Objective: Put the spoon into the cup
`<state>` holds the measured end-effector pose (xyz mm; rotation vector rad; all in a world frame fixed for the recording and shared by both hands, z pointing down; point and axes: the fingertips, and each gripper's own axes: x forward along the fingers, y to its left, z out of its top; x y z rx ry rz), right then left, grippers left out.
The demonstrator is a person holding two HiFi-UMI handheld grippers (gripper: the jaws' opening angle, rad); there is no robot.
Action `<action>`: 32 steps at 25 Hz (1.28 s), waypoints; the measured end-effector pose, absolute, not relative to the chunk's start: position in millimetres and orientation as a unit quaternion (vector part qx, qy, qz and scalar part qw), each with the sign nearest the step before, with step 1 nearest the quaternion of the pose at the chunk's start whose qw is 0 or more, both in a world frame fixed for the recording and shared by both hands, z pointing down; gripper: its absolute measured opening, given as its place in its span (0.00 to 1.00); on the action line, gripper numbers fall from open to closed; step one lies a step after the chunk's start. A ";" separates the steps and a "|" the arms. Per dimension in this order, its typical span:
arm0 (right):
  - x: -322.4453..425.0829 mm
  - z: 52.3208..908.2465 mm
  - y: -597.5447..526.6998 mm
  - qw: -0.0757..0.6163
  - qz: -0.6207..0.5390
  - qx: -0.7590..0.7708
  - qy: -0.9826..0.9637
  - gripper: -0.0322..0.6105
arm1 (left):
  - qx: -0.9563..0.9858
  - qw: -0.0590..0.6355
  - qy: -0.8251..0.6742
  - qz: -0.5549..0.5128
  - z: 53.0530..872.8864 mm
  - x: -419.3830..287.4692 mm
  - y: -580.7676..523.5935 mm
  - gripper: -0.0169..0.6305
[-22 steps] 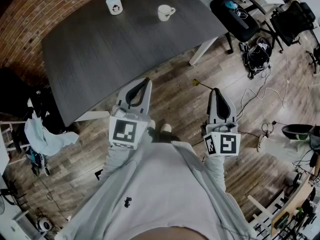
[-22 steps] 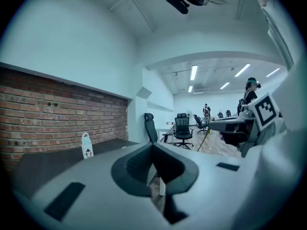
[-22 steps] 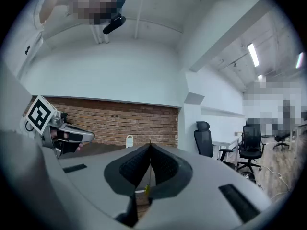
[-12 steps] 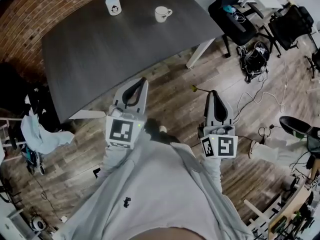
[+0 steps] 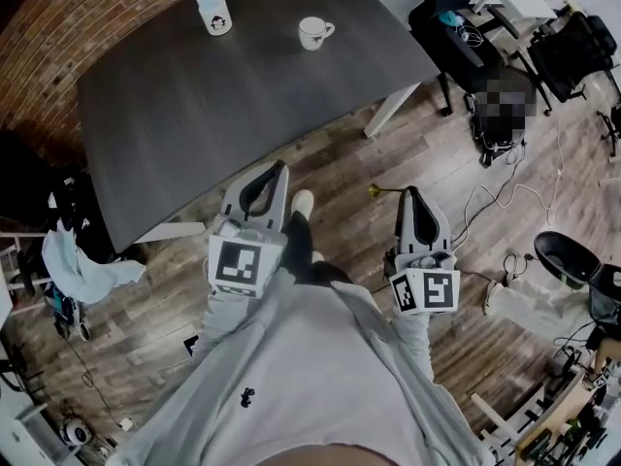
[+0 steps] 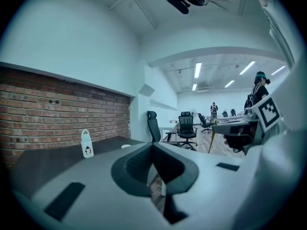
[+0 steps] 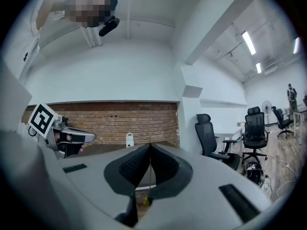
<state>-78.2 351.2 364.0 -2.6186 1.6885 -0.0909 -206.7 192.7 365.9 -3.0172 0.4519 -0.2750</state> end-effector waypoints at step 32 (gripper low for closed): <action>79.9 363.8 138.7 -0.009 -0.055 -0.849 0.525 0.08 | -0.988 -0.015 0.108 -0.106 381.6 -37.0 -12.1 0.06</action>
